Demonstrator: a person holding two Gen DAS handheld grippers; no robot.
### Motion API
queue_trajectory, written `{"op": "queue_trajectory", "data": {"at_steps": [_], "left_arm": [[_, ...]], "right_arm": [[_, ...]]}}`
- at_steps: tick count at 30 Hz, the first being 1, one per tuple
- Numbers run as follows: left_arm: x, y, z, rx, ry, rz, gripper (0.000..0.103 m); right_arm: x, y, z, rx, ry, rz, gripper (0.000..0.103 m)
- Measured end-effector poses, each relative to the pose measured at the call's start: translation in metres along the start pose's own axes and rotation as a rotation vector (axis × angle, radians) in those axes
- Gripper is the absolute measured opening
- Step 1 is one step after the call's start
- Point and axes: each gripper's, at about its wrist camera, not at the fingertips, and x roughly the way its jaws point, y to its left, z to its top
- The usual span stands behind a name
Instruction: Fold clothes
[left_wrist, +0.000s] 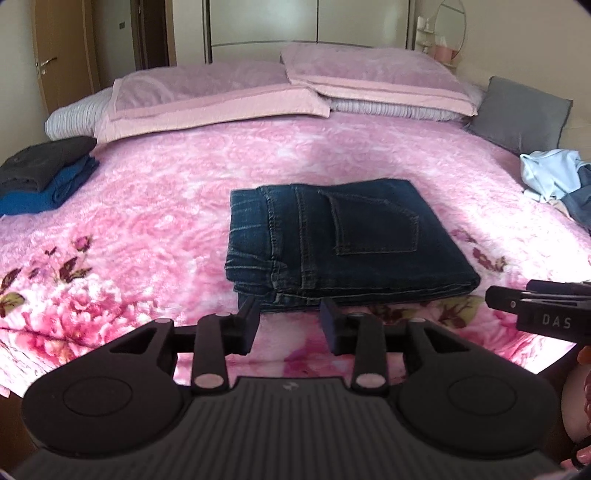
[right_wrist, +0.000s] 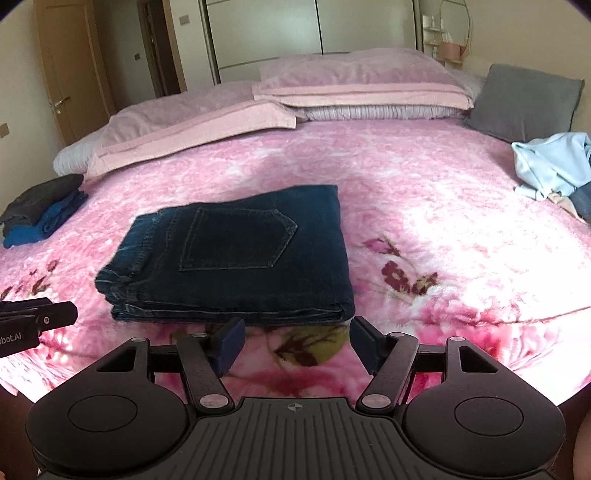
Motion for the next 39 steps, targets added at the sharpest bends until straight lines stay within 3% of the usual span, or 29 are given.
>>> {"op": "queue_trajectory", "data": {"at_steps": [9,10,12,20,23,24,28,33,34,35,39], "left_arm": [[-0.012,-0.001,-0.001,0.004,-0.031,-0.032,0.031],[-0.011,0.0,-0.001,0.004,-0.034,-0.041,0.029],[-0.007,0.006,0.0,-0.019,-0.036,-0.087,0.008],[0.044,0.024,0.033,-0.068,-0.009,-0.235,0.006],[0.079,0.018,0.055,-0.057,-0.008,-0.299,0.005],[0.093,0.015,0.062,-0.054,-0.002,-0.321,0.005],[0.148,0.0,0.084,-0.029,0.033,-0.372,0.002],[0.207,0.001,0.08,-0.023,0.109,-0.353,0.001],[0.215,0.006,0.076,-0.051,0.117,-0.362,0.002],[0.221,0.013,0.072,-0.095,0.118,-0.381,0.003],[0.225,0.035,0.062,-0.243,0.106,-0.419,0.002]], "right_arm": [[-0.012,-0.001,-0.002,0.017,-0.011,0.016,0.066],[-0.01,-0.002,-0.001,0.022,-0.004,0.017,0.066],[-0.003,-0.003,0.0,0.03,0.013,0.014,0.066],[0.044,-0.036,0.021,0.088,0.045,-0.018,0.065],[0.068,-0.049,0.04,0.102,0.032,0.044,0.016],[0.079,-0.051,0.047,0.111,0.038,0.068,0.012],[0.126,-0.047,0.072,0.097,0.049,0.15,0.007],[0.174,-0.037,0.08,0.071,0.106,0.245,0.007],[0.182,-0.038,0.078,0.073,0.112,0.25,0.007],[0.187,-0.042,0.077,0.087,0.111,0.247,0.0],[0.192,-0.06,0.072,0.188,0.11,0.254,0.0]]}}
